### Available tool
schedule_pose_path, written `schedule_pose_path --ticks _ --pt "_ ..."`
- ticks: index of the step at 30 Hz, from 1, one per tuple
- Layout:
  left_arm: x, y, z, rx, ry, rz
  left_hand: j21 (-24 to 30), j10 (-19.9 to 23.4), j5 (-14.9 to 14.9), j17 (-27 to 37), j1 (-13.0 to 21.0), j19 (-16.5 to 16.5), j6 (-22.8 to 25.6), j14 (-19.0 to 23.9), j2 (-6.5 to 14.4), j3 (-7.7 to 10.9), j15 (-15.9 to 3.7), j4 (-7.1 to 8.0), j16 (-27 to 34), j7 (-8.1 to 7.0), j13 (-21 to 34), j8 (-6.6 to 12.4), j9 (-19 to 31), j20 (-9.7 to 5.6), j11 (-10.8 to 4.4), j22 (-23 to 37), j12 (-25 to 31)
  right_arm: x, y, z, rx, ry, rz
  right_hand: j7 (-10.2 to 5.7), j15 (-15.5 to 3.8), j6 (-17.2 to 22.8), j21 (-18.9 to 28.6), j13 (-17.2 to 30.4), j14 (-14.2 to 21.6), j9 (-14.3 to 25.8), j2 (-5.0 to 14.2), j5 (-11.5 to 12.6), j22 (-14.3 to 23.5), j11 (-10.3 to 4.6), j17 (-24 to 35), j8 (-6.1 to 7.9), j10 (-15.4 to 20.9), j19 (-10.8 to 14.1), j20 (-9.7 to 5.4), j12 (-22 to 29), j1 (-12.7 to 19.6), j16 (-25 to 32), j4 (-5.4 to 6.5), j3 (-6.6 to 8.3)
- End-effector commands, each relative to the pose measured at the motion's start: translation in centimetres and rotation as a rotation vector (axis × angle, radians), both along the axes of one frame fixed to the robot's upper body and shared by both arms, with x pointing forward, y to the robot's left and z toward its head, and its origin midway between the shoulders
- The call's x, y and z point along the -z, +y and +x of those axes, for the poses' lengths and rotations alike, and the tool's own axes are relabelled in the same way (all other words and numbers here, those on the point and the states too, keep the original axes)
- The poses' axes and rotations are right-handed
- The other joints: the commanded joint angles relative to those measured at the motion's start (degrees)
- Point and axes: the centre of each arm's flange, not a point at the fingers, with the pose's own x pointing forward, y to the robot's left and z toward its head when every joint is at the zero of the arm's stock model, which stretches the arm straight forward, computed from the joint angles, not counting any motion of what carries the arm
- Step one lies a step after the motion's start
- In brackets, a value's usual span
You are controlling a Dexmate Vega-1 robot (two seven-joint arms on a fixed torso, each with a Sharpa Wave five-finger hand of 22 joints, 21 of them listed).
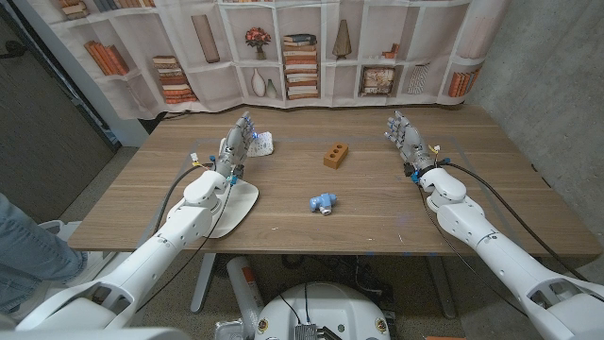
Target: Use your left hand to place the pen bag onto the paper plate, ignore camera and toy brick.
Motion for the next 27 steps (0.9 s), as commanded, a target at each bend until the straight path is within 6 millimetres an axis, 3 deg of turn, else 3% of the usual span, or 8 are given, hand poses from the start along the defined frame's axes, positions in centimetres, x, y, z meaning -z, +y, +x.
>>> schedule_pose_path --ticks 1,27 --pt "-0.3 -0.3 -0.4 -0.008 0.01 0.007 0.21 -0.29 0.41 0.09 0.72 -6.01 -1.14 -1.41 0.17 0.32 0.02 -0.07 0.32 0.18 0.05 0.4 0.2 -0.13 0.1 0.29 0.41 -0.1 0.1 0.5 -0.014 -0.002 0.013 -0.12 0.48 0.62 0.13 0.3 0.2 0.24 -0.05 0.15 0.3 0.03 0.1 0.2 0.32 0.09 -2.55 0.15 0.53 0.25 -0.07 0.28" --pt "-1.4 -0.1 -2.0 -0.016 -0.016 0.056 -0.56 3.39 0.8 0.05 1.71 -4.42 2.62 1.7 0.52 0.16 -0.06 -0.85 1.01 0.29 -0.23 1.54 0.22 0.15 0.09 0.35 1.57 0.6 -0.3 -0.8 0.001 -0.002 0.016 0.18 0.53 1.09 -0.84 0.3 0.57 0.24 0.47 -0.14 0.34 0.36 0.14 0.21 1.19 0.34 -2.36 0.26 0.79 0.17 -0.32 -0.06"
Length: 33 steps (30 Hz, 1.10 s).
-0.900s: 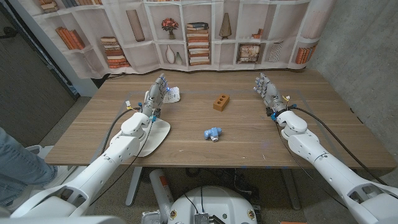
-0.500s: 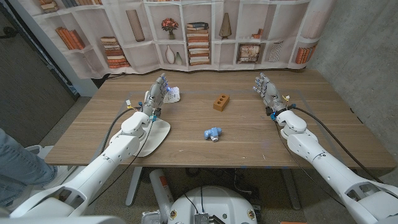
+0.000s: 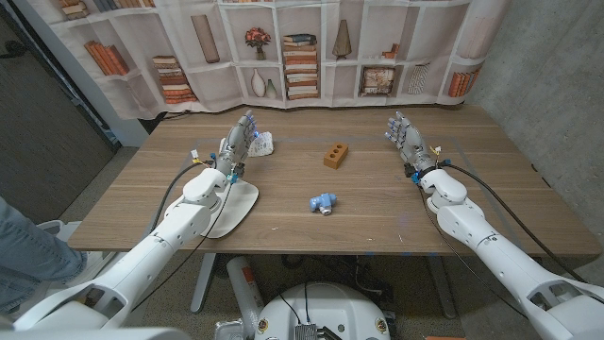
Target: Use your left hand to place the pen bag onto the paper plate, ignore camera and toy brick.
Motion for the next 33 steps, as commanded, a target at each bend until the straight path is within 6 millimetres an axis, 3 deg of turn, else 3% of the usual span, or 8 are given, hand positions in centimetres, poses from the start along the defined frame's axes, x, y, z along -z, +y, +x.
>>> schedule_pose_path --ticks 1,21,33 --pt "-0.8 0.4 -1.2 -0.018 -0.022 0.028 -0.14 0.67 0.54 0.12 0.67 -4.41 0.45 0.34 0.08 0.09 0.2 -0.29 0.37 0.05 -0.07 0.45 0.23 0.16 0.06 0.09 0.29 0.3 -0.1 -0.5 0.008 0.0 0.003 0.3 0.25 0.61 -0.22 0.31 0.22 0.25 0.73 -0.14 0.08 0.0 0.17 0.21 0.96 0.37 -2.37 0.27 0.86 0.16 -0.25 -0.02" --pt "-2.2 1.2 -2.4 -0.033 -0.087 0.046 -0.45 1.09 0.66 0.11 1.04 -3.98 1.07 0.82 0.27 0.08 0.02 -0.54 0.32 -0.22 -0.1 0.46 0.22 0.23 -0.36 0.08 0.28 0.6 -0.3 -1.0 0.021 0.004 0.006 0.24 0.24 1.03 -0.85 0.32 0.53 0.25 1.23 -0.42 0.09 -0.06 0.15 0.24 1.31 0.7 -2.35 0.23 1.24 0.12 -0.51 -0.12" --pt "-2.7 2.6 -3.1 -0.075 -0.111 0.066 -0.69 1.68 0.75 0.11 1.32 -3.54 1.81 1.42 0.35 0.03 -0.21 -0.73 0.35 -0.26 -0.12 0.56 0.21 0.26 -0.42 0.07 0.36 0.8 -0.3 -1.1 0.028 0.008 0.004 0.16 0.23 1.03 -1.19 0.32 0.6 0.25 1.31 -0.6 0.11 -0.04 0.15 0.17 1.31 0.87 -2.36 0.14 1.32 0.07 -0.63 -0.31"
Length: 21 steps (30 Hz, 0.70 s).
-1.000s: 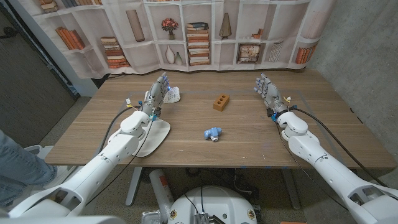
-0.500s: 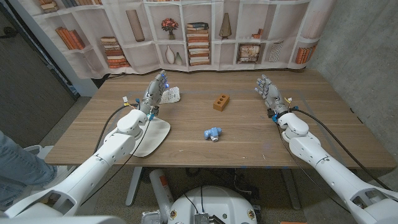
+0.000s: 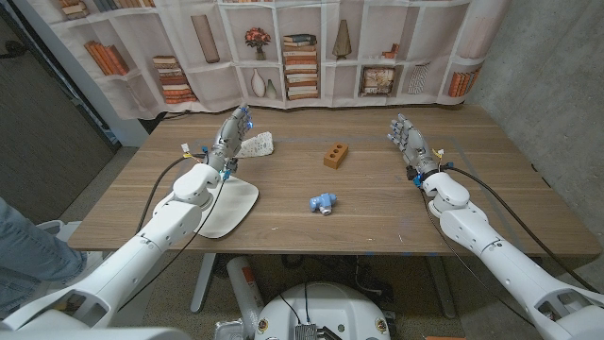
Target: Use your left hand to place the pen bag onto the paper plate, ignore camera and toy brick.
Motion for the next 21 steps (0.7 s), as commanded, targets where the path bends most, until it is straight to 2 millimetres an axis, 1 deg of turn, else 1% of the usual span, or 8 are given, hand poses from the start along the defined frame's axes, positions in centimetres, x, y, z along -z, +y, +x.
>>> schedule_pose_path --ticks 1,11,16,21 --pt "-0.6 1.4 -0.8 -0.041 -0.026 0.021 -0.08 0.13 0.36 0.2 0.58 -3.53 0.23 0.28 0.05 0.04 0.04 -0.26 0.35 -0.12 0.14 0.55 0.22 0.25 -0.08 0.08 0.34 0.2 0.0 -0.1 0.007 0.005 0.0 -0.01 0.22 0.64 -0.35 0.33 0.62 0.26 0.35 -0.22 0.12 0.14 0.17 0.17 0.55 0.56 -2.02 0.15 0.35 0.08 -0.36 -0.04" --pt "-0.5 3.1 -1.7 -0.094 -0.03 0.021 -0.29 0.5 0.44 0.2 0.76 -3.31 0.51 0.54 0.08 -0.01 -0.03 -0.4 0.31 -0.18 0.13 0.51 0.22 0.27 -0.18 0.08 0.37 0.3 0.2 0.1 0.003 0.005 0.004 0.0 0.21 0.69 -0.61 0.33 0.69 0.26 0.38 -0.33 0.13 0.12 0.17 0.14 0.69 0.7 -2.0 0.14 0.41 0.05 -0.45 -0.18" --pt "-0.9 3.8 -1.9 -0.12 -0.029 0.037 -0.43 0.68 0.49 0.2 0.87 -3.19 0.72 0.8 0.09 -0.05 -0.11 -0.48 0.33 -0.22 0.13 0.51 0.22 0.32 -0.54 0.08 0.37 0.4 0.4 0.3 0.001 0.005 0.009 -0.01 0.21 0.68 -0.74 0.33 0.74 0.26 0.4 -0.38 0.13 0.08 0.17 0.12 0.74 0.76 -2.0 0.12 0.45 0.04 -0.51 -0.25" --pt "-1.4 4.1 -2.3 -0.156 -0.036 0.061 -0.52 0.79 0.53 0.2 0.94 -3.12 0.87 0.89 0.09 -0.08 -0.13 -0.53 0.3 -0.3 0.13 0.51 0.22 0.36 -0.5 0.08 0.36 0.4 0.4 0.4 0.0 0.006 0.01 -0.07 0.21 0.69 -0.87 0.33 0.75 0.27 0.38 -0.43 0.14 0.06 0.17 0.1 0.74 0.85 -1.99 0.09 0.45 0.01 -0.55 -0.35"
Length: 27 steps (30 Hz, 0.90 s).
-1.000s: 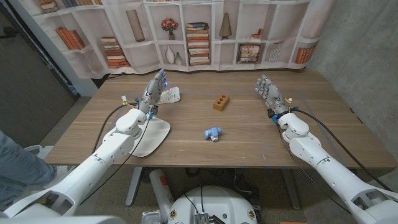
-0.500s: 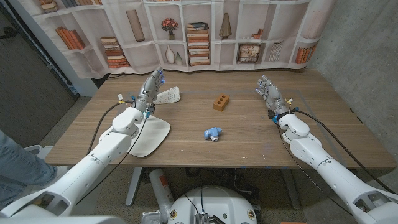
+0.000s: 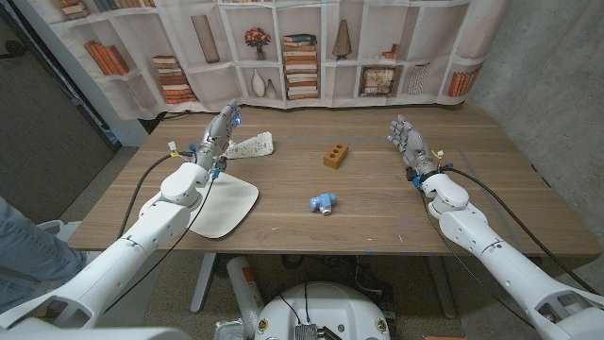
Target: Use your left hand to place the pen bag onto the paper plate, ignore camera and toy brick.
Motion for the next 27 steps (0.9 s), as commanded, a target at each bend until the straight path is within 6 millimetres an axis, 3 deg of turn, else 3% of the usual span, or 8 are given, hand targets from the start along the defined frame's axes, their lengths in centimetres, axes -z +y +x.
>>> schedule_pose_path --ticks 1,27 --pt "-0.9 1.4 -0.9 -0.084 -0.008 0.047 -0.11 0.39 0.54 0.19 0.73 -3.11 0.11 0.32 -0.14 0.08 -0.13 -0.38 0.3 -0.11 0.12 0.52 0.22 0.35 -0.12 0.08 0.35 0.1 0.2 0.2 -0.005 -0.003 0.004 -0.08 -0.15 0.71 -0.45 0.34 0.48 0.27 0.38 0.05 0.14 -0.16 0.18 0.11 0.53 0.33 -2.1 0.09 0.44 0.03 -0.19 0.0" --pt "-3.1 2.7 -3.3 -0.144 -0.06 0.167 -0.62 1.07 0.75 0.21 1.11 -2.52 0.8 0.97 -0.06 -0.08 -0.3 -0.65 0.22 -0.44 0.13 0.43 0.23 0.84 -0.35 0.1 0.33 0.0 0.3 -0.4 0.017 -0.003 -0.004 -0.09 -0.13 0.76 -1.08 0.34 0.62 0.27 0.55 -0.17 0.16 -0.03 0.22 0.03 0.62 0.61 -2.09 -0.03 0.37 0.0 -0.27 -0.38"
